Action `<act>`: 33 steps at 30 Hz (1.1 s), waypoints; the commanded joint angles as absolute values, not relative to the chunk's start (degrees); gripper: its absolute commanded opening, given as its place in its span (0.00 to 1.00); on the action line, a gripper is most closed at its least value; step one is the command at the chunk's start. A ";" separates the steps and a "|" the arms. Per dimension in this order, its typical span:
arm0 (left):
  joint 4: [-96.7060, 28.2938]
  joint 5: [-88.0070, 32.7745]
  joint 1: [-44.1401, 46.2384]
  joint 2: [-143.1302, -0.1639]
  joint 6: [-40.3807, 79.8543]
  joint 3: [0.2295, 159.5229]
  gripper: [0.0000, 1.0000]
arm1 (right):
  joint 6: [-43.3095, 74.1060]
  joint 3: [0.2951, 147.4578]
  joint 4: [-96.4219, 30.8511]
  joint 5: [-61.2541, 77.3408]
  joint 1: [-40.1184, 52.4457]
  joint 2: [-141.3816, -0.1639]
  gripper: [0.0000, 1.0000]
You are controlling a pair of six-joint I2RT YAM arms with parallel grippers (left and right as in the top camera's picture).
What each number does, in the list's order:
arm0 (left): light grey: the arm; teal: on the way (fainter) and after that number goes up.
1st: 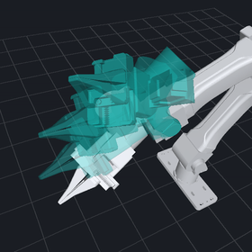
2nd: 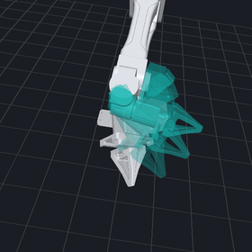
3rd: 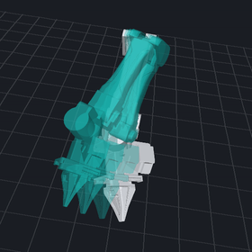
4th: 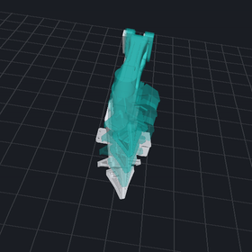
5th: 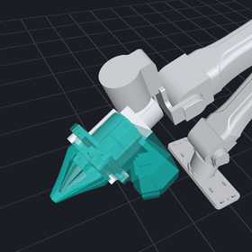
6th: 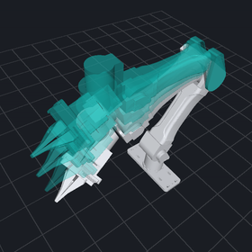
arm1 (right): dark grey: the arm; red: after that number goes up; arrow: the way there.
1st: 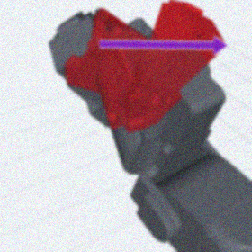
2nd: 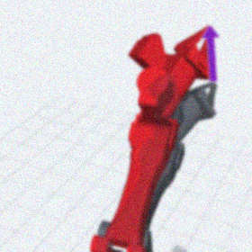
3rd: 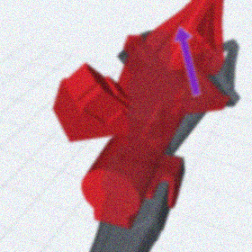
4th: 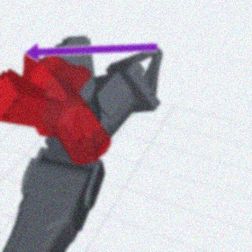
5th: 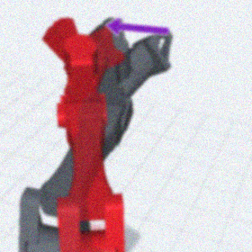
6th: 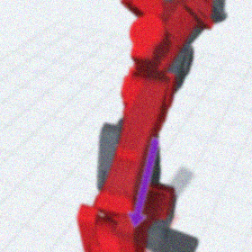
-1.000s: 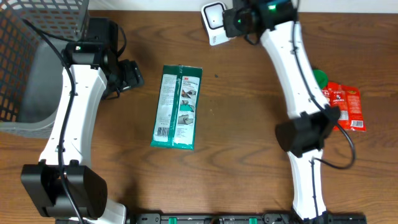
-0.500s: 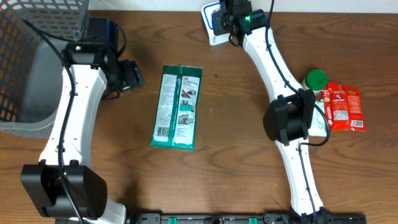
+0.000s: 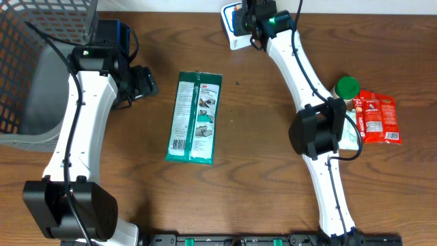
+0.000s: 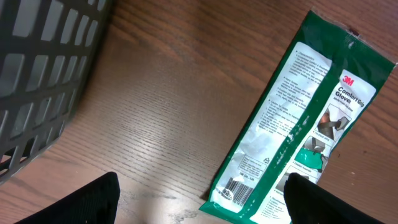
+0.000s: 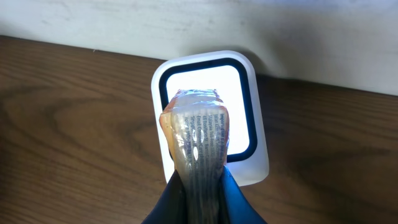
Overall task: Scan the item barcode
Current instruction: 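Carry the orange box right and lower it beside the red packs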
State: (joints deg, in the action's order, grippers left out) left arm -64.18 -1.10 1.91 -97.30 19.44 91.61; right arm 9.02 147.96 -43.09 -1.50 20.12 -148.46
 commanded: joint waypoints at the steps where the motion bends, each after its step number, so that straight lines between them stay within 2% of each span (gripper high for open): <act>1: -64.42 -0.38 1.67 -96.47 19.11 91.83 0.85 | 10.07 147.89 -43.05 -2.09 20.45 -150.82 0.01; 9: -64.42 -0.38 1.67 -96.47 19.11 91.83 0.85 | 11.99 148.11 -42.81 -1.21 19.22 -149.71 0.02; 15: -64.42 -0.38 1.67 -96.47 19.11 91.81 0.85 | 11.97 148.11 -46.96 4.93 16.86 -142.15 0.02; 20: -64.42 -0.38 1.67 -96.47 19.11 91.83 0.85 | 11.70 148.11 -58.41 6.35 15.79 -131.31 0.01; 25: -64.42 -0.38 1.67 -96.47 19.11 91.83 0.85 | 8.45 148.11 -76.38 5.80 15.79 -120.42 0.01; 33: -64.42 -0.38 1.67 -96.47 19.11 91.83 0.85 | 9.28 147.52 -97.34 -2.94 15.73 -112.99 0.01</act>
State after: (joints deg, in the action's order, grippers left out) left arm -64.20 -1.10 1.91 -97.30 19.44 91.61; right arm 9.58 149.12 -95.61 1.37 15.44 -110.78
